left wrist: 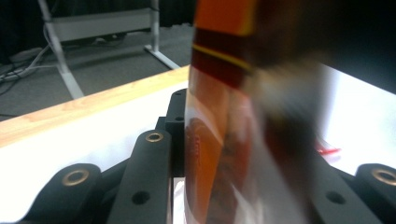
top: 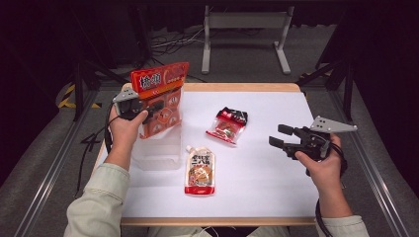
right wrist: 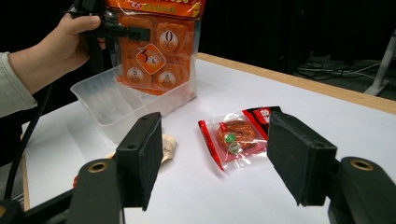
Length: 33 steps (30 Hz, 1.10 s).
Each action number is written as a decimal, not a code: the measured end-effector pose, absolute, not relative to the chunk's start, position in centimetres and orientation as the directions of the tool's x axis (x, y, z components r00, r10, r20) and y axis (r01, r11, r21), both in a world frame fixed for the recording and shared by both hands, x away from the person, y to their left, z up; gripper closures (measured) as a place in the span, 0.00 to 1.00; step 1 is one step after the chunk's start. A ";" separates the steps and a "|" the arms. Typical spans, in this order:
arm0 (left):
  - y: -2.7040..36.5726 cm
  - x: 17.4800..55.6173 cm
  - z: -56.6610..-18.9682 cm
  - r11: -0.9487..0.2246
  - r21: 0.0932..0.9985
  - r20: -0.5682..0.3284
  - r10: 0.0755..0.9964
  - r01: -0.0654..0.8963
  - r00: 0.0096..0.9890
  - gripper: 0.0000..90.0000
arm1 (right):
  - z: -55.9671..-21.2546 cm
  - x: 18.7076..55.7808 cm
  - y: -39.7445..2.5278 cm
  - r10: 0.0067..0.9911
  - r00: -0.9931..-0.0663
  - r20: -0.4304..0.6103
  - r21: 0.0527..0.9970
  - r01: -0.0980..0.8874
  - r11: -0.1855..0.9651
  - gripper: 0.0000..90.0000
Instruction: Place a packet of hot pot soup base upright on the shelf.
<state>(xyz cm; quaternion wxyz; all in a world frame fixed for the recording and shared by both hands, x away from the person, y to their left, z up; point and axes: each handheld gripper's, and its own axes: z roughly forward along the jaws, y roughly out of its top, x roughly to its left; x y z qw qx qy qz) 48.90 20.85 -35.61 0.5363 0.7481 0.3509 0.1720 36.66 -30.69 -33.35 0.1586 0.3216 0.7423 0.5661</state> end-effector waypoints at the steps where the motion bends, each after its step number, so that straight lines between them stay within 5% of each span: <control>1: 20.8 48.8 -35.5 -0.188 0.921 -0.115 0.705 0.341 0.700 0.78 | -33.4 36.7 -30.7 0.656 -0.744 0.129 0.942 0.299 0.153 0.42; 7: 20.9 48.8 -35.5 -0.197 0.908 -0.127 0.710 0.369 0.693 0.78 | -33.4 36.7 -30.6 0.653 -0.746 0.132 0.942 0.300 0.153 0.41; 9: 20.8 48.9 -36.2 -0.303 0.851 -0.087 0.724 0.428 0.685 0.78 | -33.4 36.7 -30.6 0.655 -0.744 0.132 0.941 0.301 0.152 0.41; 25: 21.6 48.1 -36.8 -0.251 0.865 -0.135 0.718 0.434 0.683 0.74 | -33.9 37.0 -30.6 0.653 -0.742 0.149 0.936 0.320 0.150 0.41; 29: 22.2 47.6 -36.5 -0.163 0.889 -0.169 0.751 0.427 0.638 0.33 | -34.0 37.1 -30.6 0.655 -0.740 0.153 0.935 0.324 0.147 0.41; 33: 22.8 46.8 -36.2 -0.120 0.906 -0.164 0.784 0.406 0.599 0.11 | -34.1 37.2 -30.6 0.655 -0.739 0.155 0.935 0.325 0.145 0.40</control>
